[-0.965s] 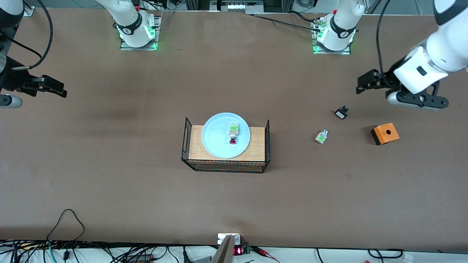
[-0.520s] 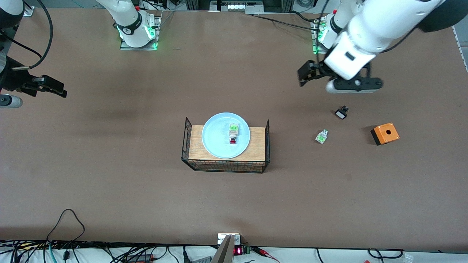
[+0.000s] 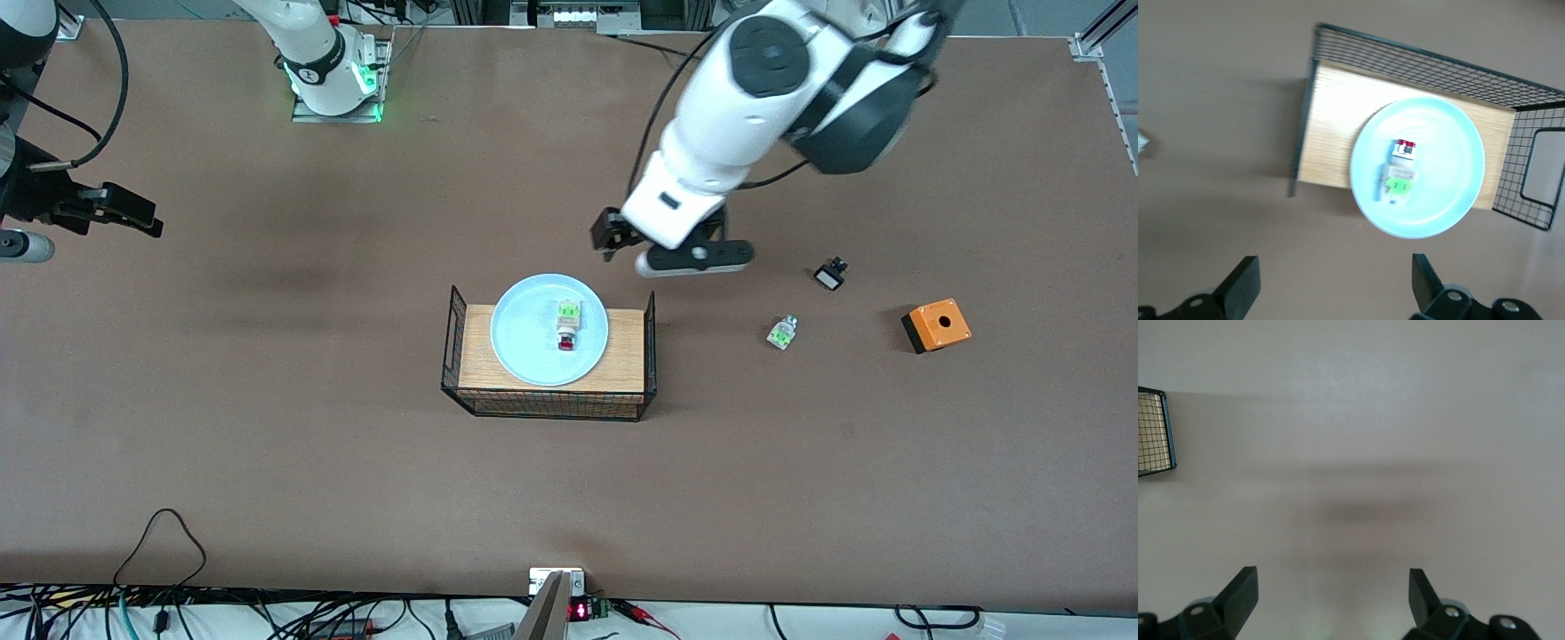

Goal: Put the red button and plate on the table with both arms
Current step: 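Move the left gripper over the plate toward the red button, then lower the left gripper and grasp the red-capped button on the plate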

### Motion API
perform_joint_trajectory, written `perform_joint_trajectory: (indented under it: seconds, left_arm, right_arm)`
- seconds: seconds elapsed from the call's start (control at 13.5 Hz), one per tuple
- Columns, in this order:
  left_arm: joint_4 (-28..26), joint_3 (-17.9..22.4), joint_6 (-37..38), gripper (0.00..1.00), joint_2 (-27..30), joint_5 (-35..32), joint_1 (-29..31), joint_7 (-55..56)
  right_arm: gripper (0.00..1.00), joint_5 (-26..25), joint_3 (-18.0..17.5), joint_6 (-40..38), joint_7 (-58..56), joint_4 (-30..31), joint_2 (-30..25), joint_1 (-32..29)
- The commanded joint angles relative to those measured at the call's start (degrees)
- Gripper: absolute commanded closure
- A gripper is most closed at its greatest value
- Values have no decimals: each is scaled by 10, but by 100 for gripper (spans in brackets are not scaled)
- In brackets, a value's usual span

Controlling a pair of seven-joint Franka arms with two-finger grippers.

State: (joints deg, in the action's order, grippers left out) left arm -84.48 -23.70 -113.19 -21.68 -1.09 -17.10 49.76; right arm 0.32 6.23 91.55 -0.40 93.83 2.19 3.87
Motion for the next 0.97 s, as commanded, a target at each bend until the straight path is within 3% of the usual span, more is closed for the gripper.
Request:
perform_joint_trajectory:
  seconds: [0.0, 0.52, 0.89]
  left_arm:
    - [30, 1, -52, 0, -50, -48, -27, 22]
    - [28, 3, -149, 0, -102, -96, -45, 53]
    - [28, 3, -153, 0, -142, -245, -84, 178]
  right_arm:
    - [0, -1, 0, -8, -7, -3, -6, -3]
    - [0, -1, 1, -8, -8, -2, -7, -4]
    - [0, -1, 1, -8, -7, -2, -5, -6]
